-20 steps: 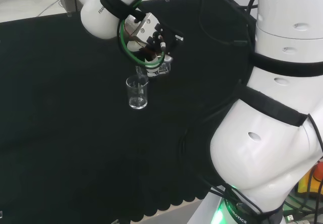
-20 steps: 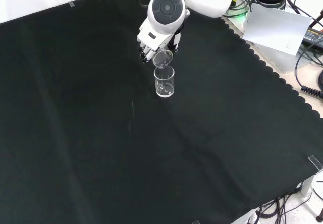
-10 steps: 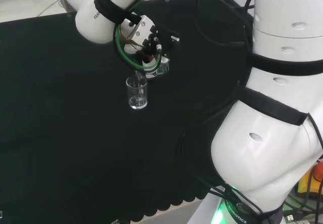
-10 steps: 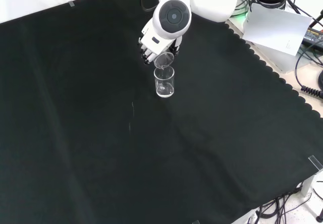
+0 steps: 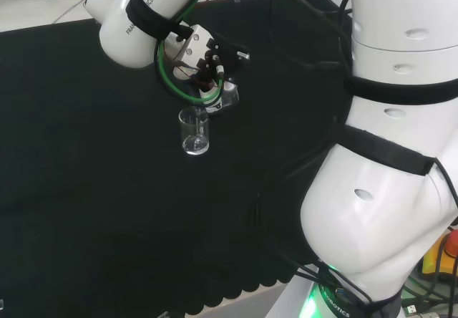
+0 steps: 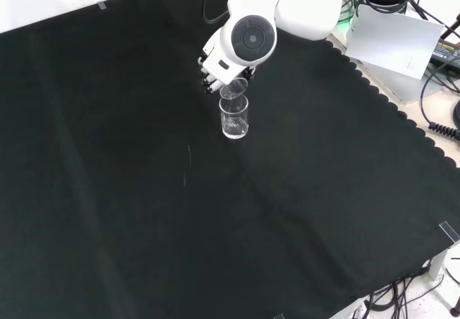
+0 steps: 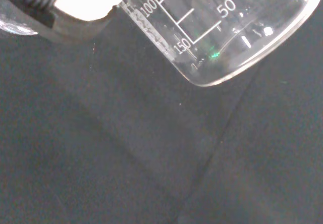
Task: Pour the water from the handheld beaker into the one on the table.
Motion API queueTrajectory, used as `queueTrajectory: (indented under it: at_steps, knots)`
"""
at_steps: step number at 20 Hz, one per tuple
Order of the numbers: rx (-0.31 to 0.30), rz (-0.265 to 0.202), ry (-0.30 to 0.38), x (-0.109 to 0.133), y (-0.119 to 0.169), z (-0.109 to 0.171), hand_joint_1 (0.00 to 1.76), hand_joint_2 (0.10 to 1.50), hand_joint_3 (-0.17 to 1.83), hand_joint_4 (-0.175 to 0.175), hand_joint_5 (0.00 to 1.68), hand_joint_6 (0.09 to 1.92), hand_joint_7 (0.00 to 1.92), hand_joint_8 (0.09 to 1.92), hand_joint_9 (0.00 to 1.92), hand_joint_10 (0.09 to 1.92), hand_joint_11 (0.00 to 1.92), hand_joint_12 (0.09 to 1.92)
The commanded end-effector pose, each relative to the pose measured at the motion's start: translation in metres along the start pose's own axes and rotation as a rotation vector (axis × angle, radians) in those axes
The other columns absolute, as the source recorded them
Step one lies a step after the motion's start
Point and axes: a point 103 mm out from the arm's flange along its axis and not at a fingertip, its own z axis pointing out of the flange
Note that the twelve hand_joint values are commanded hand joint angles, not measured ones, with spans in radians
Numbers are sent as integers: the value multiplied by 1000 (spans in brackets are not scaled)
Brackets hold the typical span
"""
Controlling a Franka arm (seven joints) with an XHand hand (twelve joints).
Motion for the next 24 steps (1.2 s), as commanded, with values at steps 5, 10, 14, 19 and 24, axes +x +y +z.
queueTrajectory:
  at_steps: [5, 10, 14, 19, 24]
  knots:
    - [21, 11, -14, 0, 1, -1, 1176, 1076, -175, -16, 1232, 643, 1416, 857, 1587, 667, 1393, 767]
    - [-4, 15, 36, -3, 0, 1, 1157, 1080, -175, -9, 1233, 654, 1402, 957, 1588, 667, 1394, 770]
    - [-54, 14, 116, -11, -4, 6, 1157, 1080, -175, -8, 1232, 655, 1400, 962, 1588, 667, 1393, 770]
    - [-100, 14, 239, -22, -8, 12, 1156, 1081, -175, -8, 1231, 658, 1397, 964, 1586, 667, 1394, 772]
    - [-162, 12, 372, -31, -11, 22, 1156, 1082, -175, -8, 1229, 661, 1395, 966, 1583, 666, 1393, 772]
